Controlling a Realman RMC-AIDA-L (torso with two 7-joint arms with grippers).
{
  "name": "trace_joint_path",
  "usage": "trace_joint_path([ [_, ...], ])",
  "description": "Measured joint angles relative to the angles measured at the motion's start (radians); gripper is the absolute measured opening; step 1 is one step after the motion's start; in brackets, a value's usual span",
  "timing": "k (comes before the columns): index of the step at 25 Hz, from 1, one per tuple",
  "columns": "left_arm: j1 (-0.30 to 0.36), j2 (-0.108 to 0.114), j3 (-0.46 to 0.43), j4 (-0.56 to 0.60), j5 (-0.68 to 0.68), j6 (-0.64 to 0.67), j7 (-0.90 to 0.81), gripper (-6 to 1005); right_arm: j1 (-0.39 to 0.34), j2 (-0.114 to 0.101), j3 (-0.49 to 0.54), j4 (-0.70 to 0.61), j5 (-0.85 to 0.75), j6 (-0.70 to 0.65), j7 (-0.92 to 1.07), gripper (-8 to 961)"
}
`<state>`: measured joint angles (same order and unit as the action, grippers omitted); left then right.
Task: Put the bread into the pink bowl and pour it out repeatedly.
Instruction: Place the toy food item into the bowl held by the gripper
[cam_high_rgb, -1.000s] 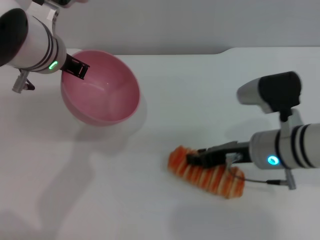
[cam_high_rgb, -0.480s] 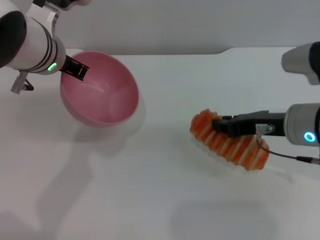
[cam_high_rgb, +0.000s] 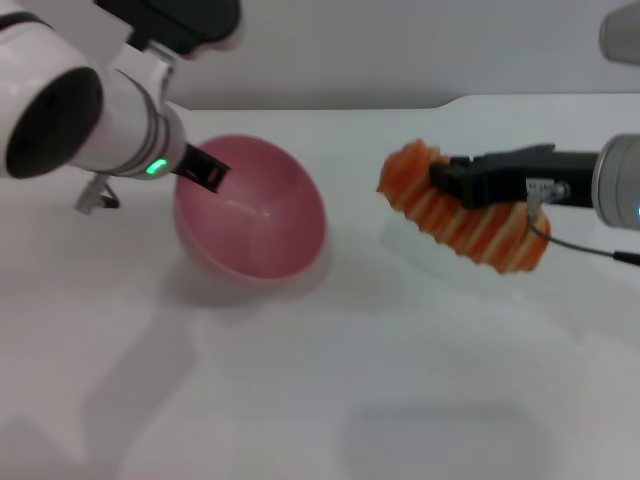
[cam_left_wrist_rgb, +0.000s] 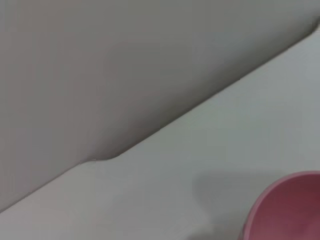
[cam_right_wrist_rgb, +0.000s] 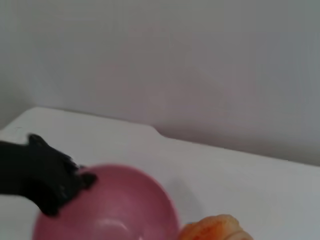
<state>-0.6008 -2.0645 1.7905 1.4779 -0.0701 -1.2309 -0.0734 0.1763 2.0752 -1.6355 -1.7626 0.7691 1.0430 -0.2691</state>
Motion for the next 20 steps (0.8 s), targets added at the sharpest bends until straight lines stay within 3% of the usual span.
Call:
trace_joint_path([
  [6,-0.015,-0.001,0.077,-0.013,-0.090,0.063,0.000,92,0.019,0.000,-0.006,-0.008,-0.002,-0.004,0.005,153],
  [20,-0.023,-0.002,0.097,-0.006,-0.215,0.126,0.049,95,0.066,0.002,-0.019,0.086,0.004,-0.041,0.007,139],
])
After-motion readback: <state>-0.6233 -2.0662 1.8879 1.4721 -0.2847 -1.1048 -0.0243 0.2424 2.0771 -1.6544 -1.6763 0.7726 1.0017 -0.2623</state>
